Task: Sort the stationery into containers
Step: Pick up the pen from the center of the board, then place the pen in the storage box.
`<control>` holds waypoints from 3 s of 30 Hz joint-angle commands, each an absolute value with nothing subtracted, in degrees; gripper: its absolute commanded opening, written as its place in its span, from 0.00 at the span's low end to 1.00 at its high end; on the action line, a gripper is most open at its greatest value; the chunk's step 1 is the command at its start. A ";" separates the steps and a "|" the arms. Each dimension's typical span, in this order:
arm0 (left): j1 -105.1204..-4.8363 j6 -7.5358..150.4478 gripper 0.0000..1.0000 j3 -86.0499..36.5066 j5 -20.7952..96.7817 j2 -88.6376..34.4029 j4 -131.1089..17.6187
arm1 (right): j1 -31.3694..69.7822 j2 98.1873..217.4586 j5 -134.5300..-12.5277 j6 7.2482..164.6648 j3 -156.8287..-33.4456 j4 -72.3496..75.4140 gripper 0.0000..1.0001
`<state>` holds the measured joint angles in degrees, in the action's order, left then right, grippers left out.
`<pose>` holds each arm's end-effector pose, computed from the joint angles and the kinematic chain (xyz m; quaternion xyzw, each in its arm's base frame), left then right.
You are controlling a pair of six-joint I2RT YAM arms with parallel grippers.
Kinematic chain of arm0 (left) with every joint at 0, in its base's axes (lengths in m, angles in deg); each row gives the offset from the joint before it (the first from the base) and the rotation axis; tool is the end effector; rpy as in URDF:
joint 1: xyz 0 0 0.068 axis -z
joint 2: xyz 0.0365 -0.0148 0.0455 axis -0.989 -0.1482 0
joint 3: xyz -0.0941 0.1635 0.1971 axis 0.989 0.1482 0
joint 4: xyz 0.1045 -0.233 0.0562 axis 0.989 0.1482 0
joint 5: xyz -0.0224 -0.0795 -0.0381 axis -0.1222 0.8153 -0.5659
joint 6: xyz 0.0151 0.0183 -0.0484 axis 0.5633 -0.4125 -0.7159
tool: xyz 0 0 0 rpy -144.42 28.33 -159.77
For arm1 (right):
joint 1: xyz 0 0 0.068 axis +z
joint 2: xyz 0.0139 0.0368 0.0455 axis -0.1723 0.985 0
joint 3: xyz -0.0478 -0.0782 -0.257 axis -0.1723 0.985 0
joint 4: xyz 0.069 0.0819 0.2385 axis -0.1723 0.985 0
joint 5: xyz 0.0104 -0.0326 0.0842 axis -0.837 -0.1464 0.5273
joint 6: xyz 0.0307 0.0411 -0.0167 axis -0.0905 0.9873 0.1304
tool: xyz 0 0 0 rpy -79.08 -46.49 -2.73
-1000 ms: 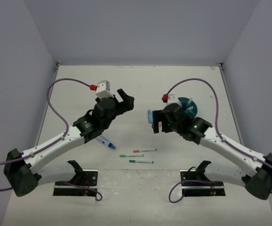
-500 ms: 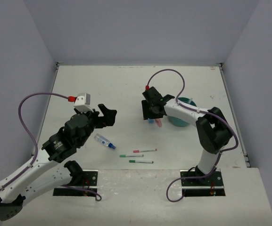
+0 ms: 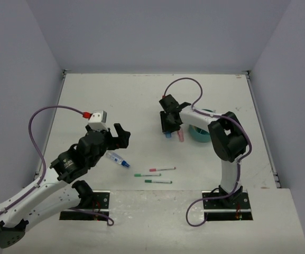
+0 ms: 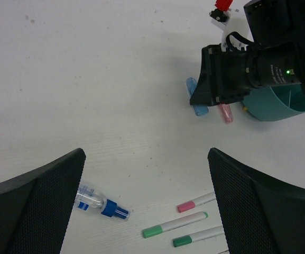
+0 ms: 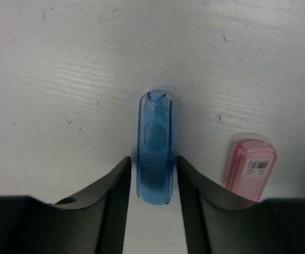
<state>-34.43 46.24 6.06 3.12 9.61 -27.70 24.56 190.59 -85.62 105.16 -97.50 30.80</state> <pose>0.1155 -0.1008 0.3063 -0.0513 0.8253 -0.2089 0.5221 0.3359 0.2272 0.1604 -0.0640 0.9748 0.0731 0.2007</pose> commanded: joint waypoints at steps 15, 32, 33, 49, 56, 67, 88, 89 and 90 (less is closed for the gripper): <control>-34.36 43.80 1.00 8.78 32.46 -1.95 -61.49 | 38.93 149.74 -83.62 91.73 -68.31 5.09 0.00; -34.08 39.52 0.64 7.87 46.50 -12.38 -84.66 | 39.97 119.25 -78.82 90.13 -58.44 5.20 0.00; -34.02 39.66 0.62 7.16 46.04 -13.33 -83.99 | 39.98 118.91 -78.88 90.09 -58.42 5.41 0.00; -30.14 43.48 0.00 -2.25 41.64 -24.11 -82.50 | 40.00 114.33 -92.34 94.08 -58.58 10.91 0.88; -28.02 42.08 0.00 -13.11 19.90 -35.86 -74.86 | 39.91 104.88 -121.61 116.20 -62.76 32.45 0.99; -25.66 35.14 0.00 -27.74 8.12 -55.18 -72.89 | 39.92 92.46 -119.95 117.55 -66.00 40.22 0.99; -27.51 32.59 0.37 -35.87 13.91 -69.04 -76.40 | 39.91 94.41 -107.98 112.41 -61.56 30.99 0.99; -27.51 32.54 0.46 -35.84 14.13 -68.92 -76.26 | 39.91 94.54 -108.15 112.19 -61.47 31.21 0.99; -27.51 32.54 0.54 -35.45 14.43 -68.61 -76.31 | 39.91 94.75 -108.45 111.93 -61.38 31.39 0.99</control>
